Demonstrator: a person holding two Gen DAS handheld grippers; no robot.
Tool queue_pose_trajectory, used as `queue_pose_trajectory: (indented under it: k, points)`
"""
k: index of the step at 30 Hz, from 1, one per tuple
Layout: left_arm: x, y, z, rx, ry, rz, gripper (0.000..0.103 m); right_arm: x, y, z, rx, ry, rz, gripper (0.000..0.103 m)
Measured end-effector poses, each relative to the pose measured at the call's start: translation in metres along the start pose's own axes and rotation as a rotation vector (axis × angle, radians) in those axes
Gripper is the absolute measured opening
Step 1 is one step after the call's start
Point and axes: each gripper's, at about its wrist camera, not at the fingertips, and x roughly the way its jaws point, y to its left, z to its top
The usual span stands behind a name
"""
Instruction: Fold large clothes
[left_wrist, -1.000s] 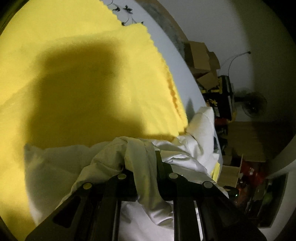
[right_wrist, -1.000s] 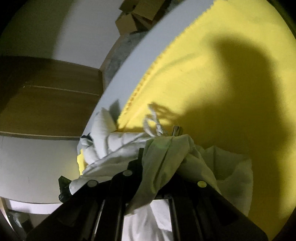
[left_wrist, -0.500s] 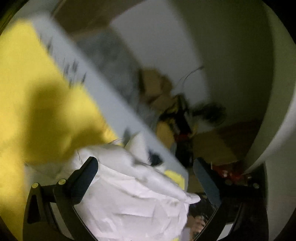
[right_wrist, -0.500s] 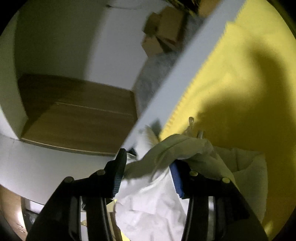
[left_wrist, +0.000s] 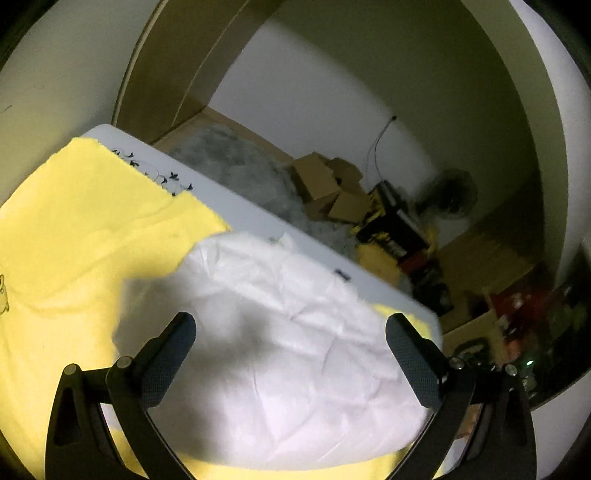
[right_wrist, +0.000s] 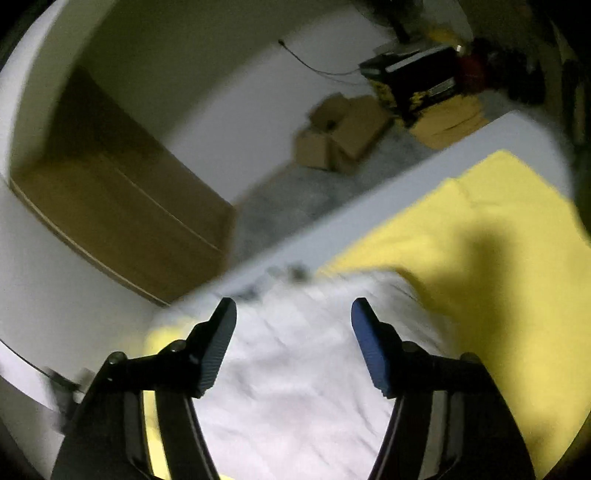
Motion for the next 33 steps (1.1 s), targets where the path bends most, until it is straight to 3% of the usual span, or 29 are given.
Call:
queue_pose_trajectory:
  k: [2,4,6,8,11,13,15,16,20,26,33]
  points:
    - [0.013,-0.01,-0.024,0.02,0.006,0.034,0.101,0.002,0.021,-0.031,-0.093,0.008,-0.081,0.05]
    - [0.034,-0.026,-0.044,0.054,-0.002,0.089,0.101,0.01,0.042,-0.052,-0.132,0.022,-0.046,0.03]
    - [0.054,-0.042,-0.057,0.1,-0.048,0.188,0.101,0.024,0.071,-0.073,-0.166,0.038,-0.041,0.023]
    - [0.079,-0.059,-0.069,0.173,-0.091,0.296,0.101,0.043,0.096,-0.085,-0.202,0.045,-0.036,0.023]
    - [0.113,-0.064,-0.078,0.263,-0.083,0.414,0.101,0.086,0.129,-0.098,-0.254,0.072,-0.038,0.023]
    - [0.132,-0.048,-0.076,0.241,-0.06,0.505,0.101,0.122,0.141,-0.105,-0.292,0.1,-0.086,0.023]
    - [0.156,-0.019,-0.074,0.205,0.024,0.596,0.103,0.167,0.143,-0.112,-0.327,0.125,-0.151,0.023]
    - [0.167,-0.005,-0.074,0.194,0.051,0.598,0.103,0.182,0.14,-0.114,-0.335,0.141,-0.164,0.023]
    - [0.177,0.001,-0.078,0.233,0.011,0.61,0.103,0.224,0.131,-0.108,-0.35,0.174,-0.126,0.023]
    - [0.18,0.005,-0.093,0.216,-0.078,0.629,0.103,0.239,0.122,-0.106,-0.332,0.147,-0.039,0.023]
    - [0.184,0.003,-0.092,0.22,-0.07,0.648,0.103,0.243,0.125,-0.11,-0.353,0.123,-0.062,0.023]
